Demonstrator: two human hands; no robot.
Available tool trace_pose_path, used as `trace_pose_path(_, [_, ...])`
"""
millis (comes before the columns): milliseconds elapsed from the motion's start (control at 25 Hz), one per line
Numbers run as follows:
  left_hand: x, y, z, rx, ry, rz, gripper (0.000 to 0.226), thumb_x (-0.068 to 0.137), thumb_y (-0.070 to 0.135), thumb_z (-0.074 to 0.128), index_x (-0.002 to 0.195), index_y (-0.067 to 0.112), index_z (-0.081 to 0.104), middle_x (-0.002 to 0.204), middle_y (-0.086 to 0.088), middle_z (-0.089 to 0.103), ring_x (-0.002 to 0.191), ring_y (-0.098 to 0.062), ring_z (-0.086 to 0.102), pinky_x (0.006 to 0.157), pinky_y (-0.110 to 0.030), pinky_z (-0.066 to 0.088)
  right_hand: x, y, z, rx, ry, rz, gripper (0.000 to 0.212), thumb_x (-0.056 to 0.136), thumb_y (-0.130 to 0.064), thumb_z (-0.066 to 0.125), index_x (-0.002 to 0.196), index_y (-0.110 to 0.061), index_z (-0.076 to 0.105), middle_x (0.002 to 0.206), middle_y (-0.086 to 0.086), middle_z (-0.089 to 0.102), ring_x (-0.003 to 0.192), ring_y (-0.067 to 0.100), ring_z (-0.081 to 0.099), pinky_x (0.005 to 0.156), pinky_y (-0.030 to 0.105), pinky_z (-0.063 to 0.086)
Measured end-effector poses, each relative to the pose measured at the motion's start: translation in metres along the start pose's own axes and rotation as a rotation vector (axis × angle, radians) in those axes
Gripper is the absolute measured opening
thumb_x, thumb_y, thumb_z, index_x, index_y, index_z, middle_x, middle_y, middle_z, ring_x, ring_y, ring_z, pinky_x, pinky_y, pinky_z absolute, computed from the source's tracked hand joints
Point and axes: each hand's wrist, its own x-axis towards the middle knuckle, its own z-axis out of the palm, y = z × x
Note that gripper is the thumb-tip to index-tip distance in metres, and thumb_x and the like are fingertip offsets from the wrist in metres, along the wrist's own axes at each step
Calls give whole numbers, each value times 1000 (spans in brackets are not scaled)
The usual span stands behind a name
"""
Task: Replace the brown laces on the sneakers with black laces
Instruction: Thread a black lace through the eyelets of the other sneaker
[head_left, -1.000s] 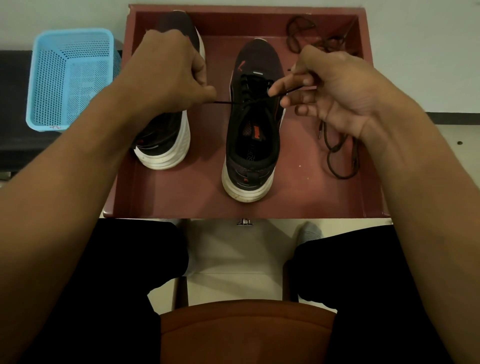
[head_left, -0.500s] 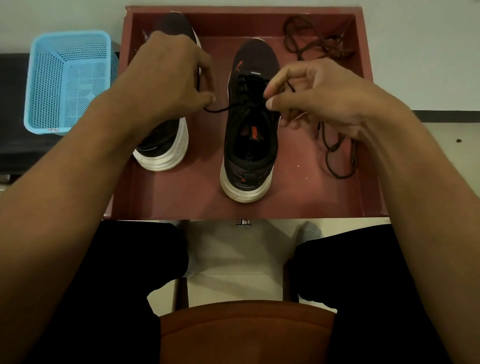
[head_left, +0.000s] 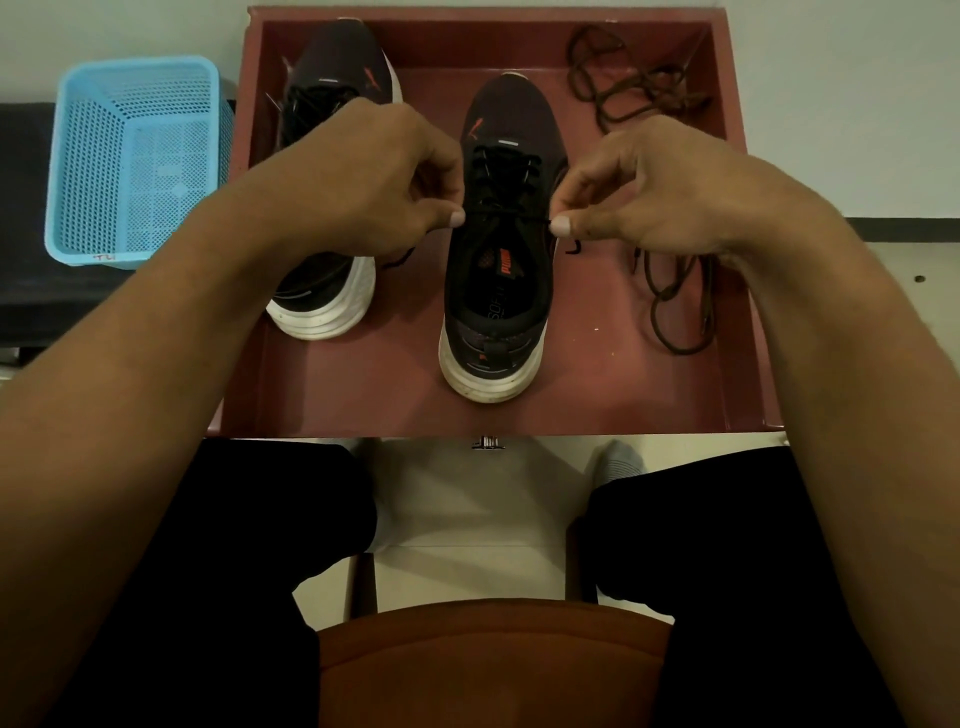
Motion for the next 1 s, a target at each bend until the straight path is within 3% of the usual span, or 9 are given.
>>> trace_pose_path(80, [0,-1,-1,-15,-19,-10,7,99,27,70,98,21,72,83,18,64,77,7,59,72,-11,38,0,2,0,-30,7,31,4,92,-39,78,91,-35,79,104,-10,73,98,7,68,98,38,55])
trace_pose_path(160, [-1,-1,-1,-139,-30,-28,8,101,27,67,99,21,70,88,13,71,79,3,66,78,-16,48,2,3,0,33,23,67,8,92,-39,79,88,-32,78,99,-3,76,83,9,67,87,33,54])
trace_pose_path(240, [-2,-1,1,-406,-40,-74,8,103,22,63,102,16,69,98,2,76,85,-3,70,81,-21,53,1,2,3,255,26,94,8,93,-30,79,88,-23,79,93,7,76,72,10,61,74,28,51])
trace_pose_path(320, [-2,2,5,-712,-62,-95,8,105,12,59,99,11,64,109,-10,75,89,-12,69,80,-21,54,3,-1,6,508,10,106,8,93,-12,75,86,-12,76,101,14,78,72,7,62,67,21,51])
trace_pose_path(480, [1,11,18,-1137,-49,-130,21,105,1,50,89,14,52,109,-10,74,77,-12,61,73,-25,50,7,-4,11,753,39,113,21,94,-1,66,76,-12,63,106,10,80,68,5,61,63,20,50])
trace_pose_path(600, [6,15,22,-1101,-17,-169,18,109,12,49,93,16,56,99,-3,70,71,-10,55,70,-26,44,14,-6,16,837,87,147,19,94,-6,65,77,-15,65,103,7,81,67,5,61,62,21,47])
trace_pose_path(720, [9,15,25,-1004,-14,-145,19,111,23,49,101,10,59,98,-5,64,72,-8,53,72,-26,43,18,-6,19,866,95,160,7,96,-15,70,90,-11,72,97,7,79,68,6,63,62,22,47])
trace_pose_path(880, [8,16,27,-931,28,-114,27,111,30,50,109,6,63,95,-5,61,76,-10,51,74,-25,42,20,-1,20,872,87,111,22,94,-22,78,102,-2,76,101,15,75,76,10,66,71,22,53])
trace_pose_path(1000, [9,15,28,-962,40,-117,17,110,25,52,105,13,63,93,0,63,77,-9,53,75,-24,44,19,1,19,901,66,83,22,91,-18,80,103,0,76,101,14,76,83,12,69,80,22,56])
